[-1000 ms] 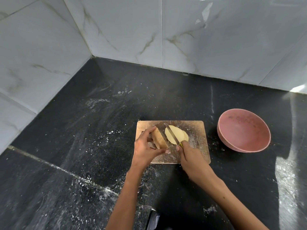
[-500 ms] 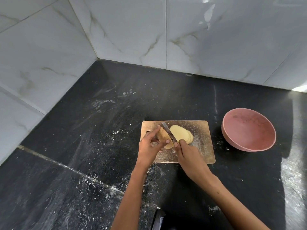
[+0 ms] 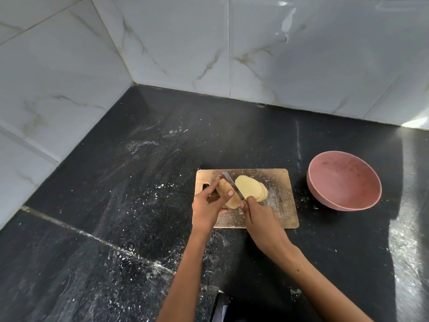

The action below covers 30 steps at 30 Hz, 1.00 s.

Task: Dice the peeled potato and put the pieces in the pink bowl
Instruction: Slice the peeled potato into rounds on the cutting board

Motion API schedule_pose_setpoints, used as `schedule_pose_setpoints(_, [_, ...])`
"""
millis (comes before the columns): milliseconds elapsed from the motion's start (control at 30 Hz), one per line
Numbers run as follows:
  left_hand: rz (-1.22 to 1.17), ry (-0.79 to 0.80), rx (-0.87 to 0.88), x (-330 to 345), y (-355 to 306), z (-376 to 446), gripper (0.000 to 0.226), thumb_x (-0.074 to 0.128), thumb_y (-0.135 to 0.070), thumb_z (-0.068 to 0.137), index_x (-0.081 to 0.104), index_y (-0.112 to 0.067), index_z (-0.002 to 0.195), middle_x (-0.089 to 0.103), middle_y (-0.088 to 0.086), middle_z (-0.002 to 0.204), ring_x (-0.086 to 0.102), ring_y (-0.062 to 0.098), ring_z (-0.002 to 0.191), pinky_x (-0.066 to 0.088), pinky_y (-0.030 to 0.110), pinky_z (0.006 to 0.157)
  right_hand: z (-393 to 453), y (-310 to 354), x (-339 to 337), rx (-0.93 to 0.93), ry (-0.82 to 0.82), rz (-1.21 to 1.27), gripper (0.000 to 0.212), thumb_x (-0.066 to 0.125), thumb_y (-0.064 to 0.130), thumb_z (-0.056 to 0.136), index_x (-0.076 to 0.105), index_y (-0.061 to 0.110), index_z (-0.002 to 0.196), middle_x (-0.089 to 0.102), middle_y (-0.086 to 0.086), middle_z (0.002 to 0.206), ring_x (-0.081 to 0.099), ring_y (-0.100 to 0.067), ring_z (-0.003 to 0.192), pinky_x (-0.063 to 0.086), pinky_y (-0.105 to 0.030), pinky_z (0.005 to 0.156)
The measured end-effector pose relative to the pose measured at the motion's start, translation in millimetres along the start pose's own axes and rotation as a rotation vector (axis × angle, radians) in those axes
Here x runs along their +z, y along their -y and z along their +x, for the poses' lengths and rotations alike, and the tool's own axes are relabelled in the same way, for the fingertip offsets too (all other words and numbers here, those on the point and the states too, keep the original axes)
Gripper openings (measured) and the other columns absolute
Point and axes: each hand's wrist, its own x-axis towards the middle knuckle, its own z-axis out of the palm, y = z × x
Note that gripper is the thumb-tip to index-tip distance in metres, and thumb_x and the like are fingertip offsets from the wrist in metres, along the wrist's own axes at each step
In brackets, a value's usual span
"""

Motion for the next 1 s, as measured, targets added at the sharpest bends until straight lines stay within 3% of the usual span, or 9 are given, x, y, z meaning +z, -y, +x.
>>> schedule_pose_setpoints(100, [-0.155,-0.045,-0.061,6,0,-4,0.068,0.082,-0.017,0.067,0.060,-0.018,0.131,0.070,0.003,0.112,0.069,0.015,0.100,0.059,0.033,0.075,0,0,1,0.015,-0.001,0.001,0.025,0.026,0.035,0.103,0.043,0.017,0.099,0.059,-0.005,0.080,0.056,-0.023,0.071,0.045,-0.042,0.064])
schedule_pose_setpoints(233, [-0.314,-0.142,-0.091,14,0,-10,0.057,0.079,0.000,0.071,0.063,-0.010,0.124,0.074,-0.002,0.097,0.070,0.011,0.093,0.058,0.025,0.070,1,-1,0,0.021,0.008,0.023,0.024,0.028,0.034,0.103,0.043,0.017,0.097,0.057,-0.004,0.077,0.054,-0.021,0.069,0.043,-0.040,0.063])
schedule_pose_setpoints(433, [-0.356,-0.228,-0.099,24,0,-14,0.057,0.078,0.000,0.073,0.059,-0.005,0.127,0.069,0.009,0.115,0.067,0.019,0.105,0.057,0.037,0.085,1,-3,0,0.035,0.011,0.049,0.024,0.028,0.035,0.103,0.043,0.017,0.095,0.056,-0.005,0.077,0.053,-0.022,0.069,0.043,-0.041,0.063])
schedule_pose_setpoints(667, [-0.341,-0.215,-0.085,23,-4,-13,0.046,0.076,-0.001,0.077,0.063,-0.001,0.121,0.071,-0.001,0.103,0.069,0.016,0.098,0.058,0.026,0.079,-4,0,-1,0.024,-0.047,0.142,0.027,0.027,0.035,0.103,0.043,0.017,0.091,0.057,-0.003,0.073,0.052,-0.020,0.063,0.044,-0.043,0.061])
schedule_pose_setpoints(767, [-0.364,-0.209,-0.092,23,-3,-13,0.046,0.074,0.002,0.077,0.063,-0.004,0.122,0.070,0.006,0.112,0.069,0.015,0.098,0.058,0.022,0.073,-5,2,0,0.009,-0.035,0.104,0.026,0.026,0.035,0.103,0.042,0.018,0.090,0.055,-0.001,0.072,0.050,-0.017,0.063,0.041,-0.039,0.061])
schedule_pose_setpoints(1000, [-0.397,-0.177,-0.109,22,-3,-11,0.052,0.074,0.004,0.077,0.061,-0.008,0.127,0.069,0.005,0.116,0.068,0.014,0.101,0.058,0.026,0.077,-6,6,-1,-0.004,-0.024,0.090,0.025,0.026,0.036,0.103,0.040,0.019,0.090,0.052,0.002,0.070,0.047,-0.014,0.061,0.037,-0.035,0.059])
